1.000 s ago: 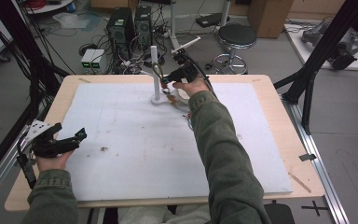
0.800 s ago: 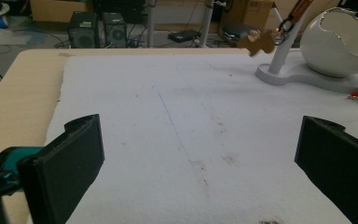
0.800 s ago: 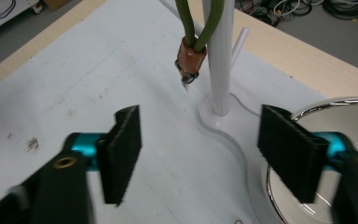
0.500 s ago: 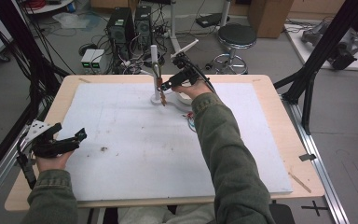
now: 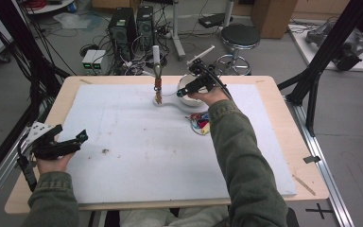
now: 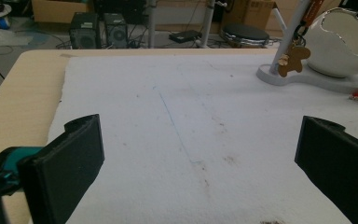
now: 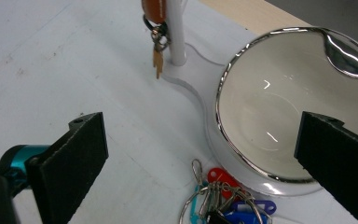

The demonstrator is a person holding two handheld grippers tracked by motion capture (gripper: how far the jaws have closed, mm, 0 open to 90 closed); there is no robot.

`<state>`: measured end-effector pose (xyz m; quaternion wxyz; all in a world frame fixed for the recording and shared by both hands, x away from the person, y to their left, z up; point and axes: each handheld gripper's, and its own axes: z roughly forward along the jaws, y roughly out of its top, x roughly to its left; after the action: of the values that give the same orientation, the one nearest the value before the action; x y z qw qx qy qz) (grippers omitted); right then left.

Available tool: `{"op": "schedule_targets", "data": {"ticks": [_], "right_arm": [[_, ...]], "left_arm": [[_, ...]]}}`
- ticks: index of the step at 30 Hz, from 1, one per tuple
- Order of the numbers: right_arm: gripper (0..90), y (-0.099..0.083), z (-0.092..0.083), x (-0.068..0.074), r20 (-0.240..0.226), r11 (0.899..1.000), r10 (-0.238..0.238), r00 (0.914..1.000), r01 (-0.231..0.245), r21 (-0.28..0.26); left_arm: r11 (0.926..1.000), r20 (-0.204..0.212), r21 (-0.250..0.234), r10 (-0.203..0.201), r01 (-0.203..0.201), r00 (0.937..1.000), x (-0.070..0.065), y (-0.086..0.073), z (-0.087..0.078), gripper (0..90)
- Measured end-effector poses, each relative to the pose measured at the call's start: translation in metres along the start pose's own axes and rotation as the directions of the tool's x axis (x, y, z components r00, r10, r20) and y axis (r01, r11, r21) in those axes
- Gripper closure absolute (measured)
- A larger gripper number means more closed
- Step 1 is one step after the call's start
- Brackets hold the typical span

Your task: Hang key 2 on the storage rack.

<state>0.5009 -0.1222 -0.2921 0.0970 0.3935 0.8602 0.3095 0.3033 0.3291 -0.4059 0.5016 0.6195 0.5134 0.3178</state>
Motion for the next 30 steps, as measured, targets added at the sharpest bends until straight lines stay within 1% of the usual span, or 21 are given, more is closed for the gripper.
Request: {"op": "schedule_targets", "data": {"ticks": [3,6,7,8,9,11,13,15,17,18,21,24,26,27,28,29,30], "right_arm": [[1.5,-0.009,-0.002,-0.006,0.01,1.0,0.007,0.9999,-0.007,0.007],[1.6,-0.017,-0.004,-0.012,0.024,1.0,0.017,0.9996,-0.017,0.026],[1.6,-0.02,-0.005,-0.014,0.022,0.999,0.025,0.9994,-0.026,0.021],[1.6,-0.022,-0.006,-0.017,0.02,1.0,0.018,0.9996,-0.019,0.012],[1.6,-0.025,-0.007,-0.018,0.027,0.999,0.034,0.9991,-0.034,0.02],[1.6,-0.031,-0.007,-0.023,0.038,0.999,0.033,0.9987,-0.034,0.019],[1.6,-0.037,-0.008,-0.026,0.04,0.998,0.044,0.9982,-0.046,0.038],[1.6,-0.04,-0.008,-0.028,0.052,0.997,0.039,0.9979,-0.042,0.06],[1.6,-0.041,-0.01,-0.03,0.06,0.998,0.028,0.9978,-0.031,0.055],[1.7,-0.041,-0.012,-0.029,0.058,0.998,0.039,0.9976,-0.042,0.055],[1.7,-0.042,-0.013,-0.03,0.064,0.998,0.029,0.9975,-0.033,0.055],[1.7,-0.045,-0.013,-0.031,0.067,0.997,0.04,0.9969,-0.044,0.062],[1.7,-0.048,-0.011,-0.033,0.068,0.997,0.036,0.997,-0.041,0.067],[1.7,-0.051,-0.009,-0.034,0.071,0.996,0.046,0.9964,-0.051,0.071],[1.7,-0.054,-0.008,-0.035,0.072,0.996,0.044,0.9964,-0.05,0.072],[1.7,-0.056,-0.007,-0.036,0.073,0.995,0.06,0.9955,-0.066,0.078],[1.7,-0.059,-0.005,-0.038,0.075,0.995,0.058,0.9955,-0.064,0.083]], "left_arm": [[1.0,0.0,-0.001,0.0,0.0,1.0,-0.001,0.0,0.0,1.7],[1.0,0.001,0.001,0.003,-0.003,1.0,-0.001,0.0,0.0,1.7],[1.0,0.001,0.001,0.002,-0.002,1.0,0.0,0.0,0.0,1.7],[1.0,-0.001,0.003,0.002,-0.002,1.0,-0.001,0.0,0.0,1.7],[1.0,-0.001,0.003,0.003,-0.003,1.0,-0.001,0.0,0.0,1.7],[1.0,-0.002,0.004,0.002,-0.002,1.0,-0.001,0.0,0.0,1.7],[1.0,-0.002,0.003,0.002,-0.002,1.0,-0.001,0.0,0.0,1.7],[1.0,-0.004,0.003,0.004,-0.004,1.0,-0.001,0.0,0.0,1.7],[1.0,-0.003,0.001,0.004,-0.004,1.0,-0.001,0.0,0.0,1.7],[1.0,-0.003,0.001,0.004,-0.004,1.0,-0.001,0.0,0.0,1.7],[1.0,-0.004,0.001,0.003,-0.003,1.0,-0.001,0.0,0.0,1.7],[1.0,-0.005,-0.001,-0.001,0.001,1.0,-0.001,0.0,0.0,1.7],[1.0,-0.003,-0.002,-0.002,0.002,1.0,0.0,0.0,0.0,1.7],[1.0,-0.004,-0.003,-0.003,0.003,1.0,0.0,0.0,0.0,1.7],[1.0,-0.004,-0.004,-0.001,0.001,1.0,0.0,0.0,-0.001,1.7],[1.0,-0.004,-0.004,-0.002,0.002,1.0,0.0,0.0,-0.001,1.7],[1.0,-0.004,-0.003,-0.002,0.002,1.0,0.0,0.0,-0.001,1.7]]}}
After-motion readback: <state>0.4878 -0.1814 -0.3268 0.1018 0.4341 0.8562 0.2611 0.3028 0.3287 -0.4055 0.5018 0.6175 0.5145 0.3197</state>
